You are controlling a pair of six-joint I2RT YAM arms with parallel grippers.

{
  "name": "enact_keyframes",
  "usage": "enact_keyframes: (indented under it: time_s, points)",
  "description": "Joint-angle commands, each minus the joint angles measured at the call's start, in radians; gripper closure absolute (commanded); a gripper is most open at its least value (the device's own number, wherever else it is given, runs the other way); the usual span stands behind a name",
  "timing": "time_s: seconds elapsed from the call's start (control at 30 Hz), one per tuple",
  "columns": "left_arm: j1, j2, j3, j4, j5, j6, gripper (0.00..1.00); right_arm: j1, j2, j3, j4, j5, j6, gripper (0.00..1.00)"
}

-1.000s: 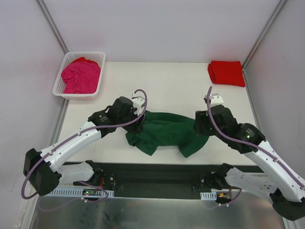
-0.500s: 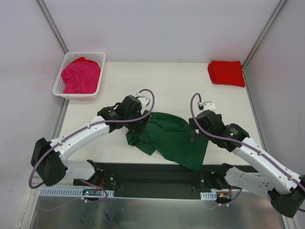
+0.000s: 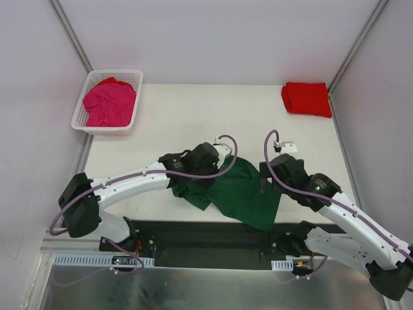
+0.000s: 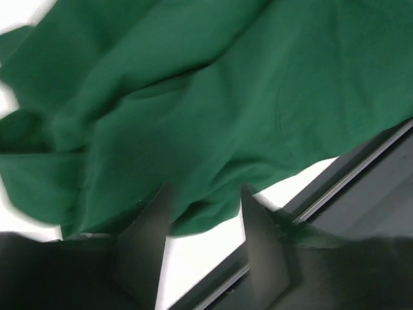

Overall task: Fold and stack the t-shirts
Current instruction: Flatten out the tshirt

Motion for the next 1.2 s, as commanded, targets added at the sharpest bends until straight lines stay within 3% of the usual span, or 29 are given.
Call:
enact_keyframes:
  time_s: [0.0, 0.03, 0.33, 0.7, 1.17]
  points:
    - [-0.033, 0.105, 0.036, 0.083, 0.035, -0.042, 0.92, -0.001, -0.045, 0.007, -0.017, 0.043, 0.032, 0.04]
    - [-0.044, 0.120, 0.038, 0.104, 0.041, -0.050, 1.00, 0.000, -0.051, 0.005, -0.020, 0.045, 0.035, 0.04]
    - [-0.076, 0.262, 0.069, 0.155, 0.066, -0.062, 1.00, 0.000, -0.086, -0.018, -0.037, 0.056, 0.046, 0.04]
    - [-0.067, 0.341, 0.072, 0.112, -0.106, 0.022, 1.00, -0.001, -0.057, -0.032, -0.012, 0.042, 0.033, 0.04]
    - [0.089, 0.392, 0.090, 0.091, -0.131, 0.065, 1.00, -0.001, -0.036, -0.061, 0.012, 0.016, 0.041, 0.04]
